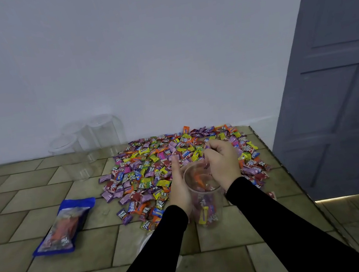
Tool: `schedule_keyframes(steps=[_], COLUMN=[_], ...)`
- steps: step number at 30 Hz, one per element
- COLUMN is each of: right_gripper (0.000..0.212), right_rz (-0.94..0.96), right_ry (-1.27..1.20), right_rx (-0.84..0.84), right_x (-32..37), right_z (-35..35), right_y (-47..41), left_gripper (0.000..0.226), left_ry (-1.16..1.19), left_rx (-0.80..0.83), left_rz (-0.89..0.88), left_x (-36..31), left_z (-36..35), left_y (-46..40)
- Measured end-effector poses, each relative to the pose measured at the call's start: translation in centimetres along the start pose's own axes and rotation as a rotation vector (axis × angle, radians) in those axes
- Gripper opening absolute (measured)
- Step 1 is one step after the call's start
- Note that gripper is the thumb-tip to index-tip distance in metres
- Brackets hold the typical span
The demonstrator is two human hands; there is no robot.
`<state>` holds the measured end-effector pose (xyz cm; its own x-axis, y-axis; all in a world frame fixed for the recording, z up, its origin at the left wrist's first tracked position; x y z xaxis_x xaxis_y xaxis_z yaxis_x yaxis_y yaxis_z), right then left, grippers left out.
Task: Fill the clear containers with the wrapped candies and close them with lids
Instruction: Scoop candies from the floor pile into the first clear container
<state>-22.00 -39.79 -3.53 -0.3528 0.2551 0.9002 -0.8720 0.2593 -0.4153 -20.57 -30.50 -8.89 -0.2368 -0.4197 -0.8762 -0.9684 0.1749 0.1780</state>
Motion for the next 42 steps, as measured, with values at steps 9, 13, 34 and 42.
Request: schedule_keyframes(steps=[9, 13, 34, 42], right_gripper=[0.028, 0.028, 0.018, 0.019], right_rz=[-0.136, -0.105, -0.234, -0.334], right_ry=[-0.115, -0.085, -0.164, 0.117], right_rx=[0.068, 0.086, -0.099, -0.118], right_x=[0.4, 0.6, -5.8, -12.3], right_z=[0.2, 0.2, 6.4, 12.1], right_y=[0.2, 0.2, -2.5, -4.2], left_gripper=[0.078, 0.079, 0.017, 0.032], left_ry=[-0.012, -0.004, -0.781, -1.233], left_rx=[0.011, 0.058, 0.019, 0.113], left_rz=[0.013, 0.021, -0.435, -0.485], left_x=[0.0, -0.1, -6.8, 1.6], left_z=[0.0, 0.1, -5.5, -12.8], left_y=[0.1, 0.0, 2.3, 1.4])
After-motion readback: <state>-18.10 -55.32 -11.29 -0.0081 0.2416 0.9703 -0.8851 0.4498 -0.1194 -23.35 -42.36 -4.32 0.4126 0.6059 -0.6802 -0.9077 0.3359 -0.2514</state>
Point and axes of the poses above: each hand's wrist, its own y-axis away from the middle knuckle, its own z-axis out of the back of the hand, x = y × z, the point moved 1 cm from there along -y, towards the middle knuckle, and after that the axes turned 4 degrees about z, right-handed, at the moved point
